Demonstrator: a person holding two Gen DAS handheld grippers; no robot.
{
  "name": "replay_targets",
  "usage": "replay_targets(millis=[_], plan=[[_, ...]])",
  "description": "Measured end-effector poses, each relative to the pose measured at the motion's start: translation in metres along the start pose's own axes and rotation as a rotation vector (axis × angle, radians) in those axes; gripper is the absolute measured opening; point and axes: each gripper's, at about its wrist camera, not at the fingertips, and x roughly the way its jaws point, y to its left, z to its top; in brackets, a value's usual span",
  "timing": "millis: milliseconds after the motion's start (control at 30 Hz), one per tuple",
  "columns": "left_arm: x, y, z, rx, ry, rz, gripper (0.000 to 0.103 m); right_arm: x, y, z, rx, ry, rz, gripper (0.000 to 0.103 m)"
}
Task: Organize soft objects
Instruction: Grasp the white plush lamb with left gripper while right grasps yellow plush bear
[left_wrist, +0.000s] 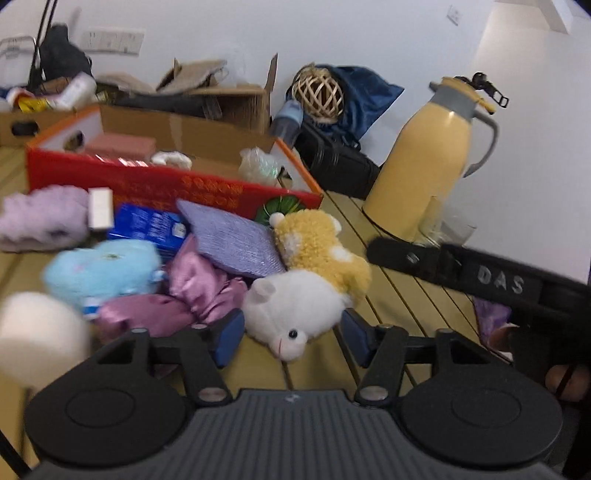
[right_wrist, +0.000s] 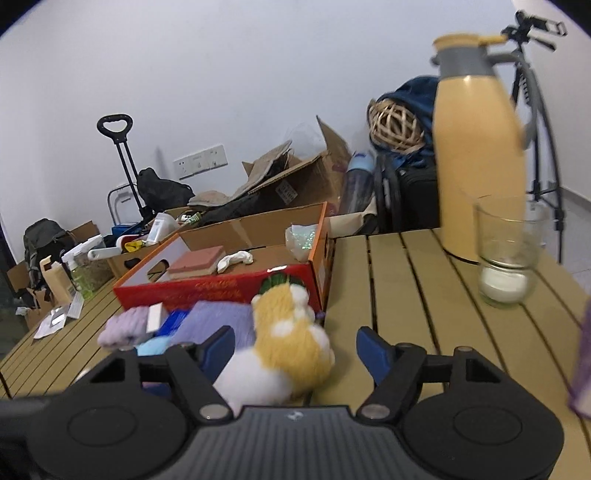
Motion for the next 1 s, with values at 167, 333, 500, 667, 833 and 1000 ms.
replay_targets(millis=[167,333,500,667,833,1000], plan=[[0.026,0.004,-0.004,0.029,-0.004,0.027,0.072,0.043,-0.004,-0.002,0.015,0.040,0.032,0.066],[0.033,0.005,-0.005,0.044,-0.013,0.004,0.075,0.058,-0.015,-0.015,0.107,0.067,0.072,0.053],[0.027,0.005,-0.006,0.035,0.001,-0.071,0.064,0.042,-0.024,-0.021,0.215,0.075,0.050,0.046],[-0.003,-0.002,-0.017,0.022,0.022,-0.139,0.058,0.003,-0.029,-0.046,0.391,0.072,0.027,0.046],[-0.046,0.000,-0.036,-0.011,0.023,-0.185,0.052,-0.042,-0.017,-0.074,0.481,0.063,0.041,0.045],[-0.089,-0.002,-0.039,0.000,-0.048,-0.184,0.052,-0.073,0.014,-0.068,0.425,0.014,0.063,0.045]])
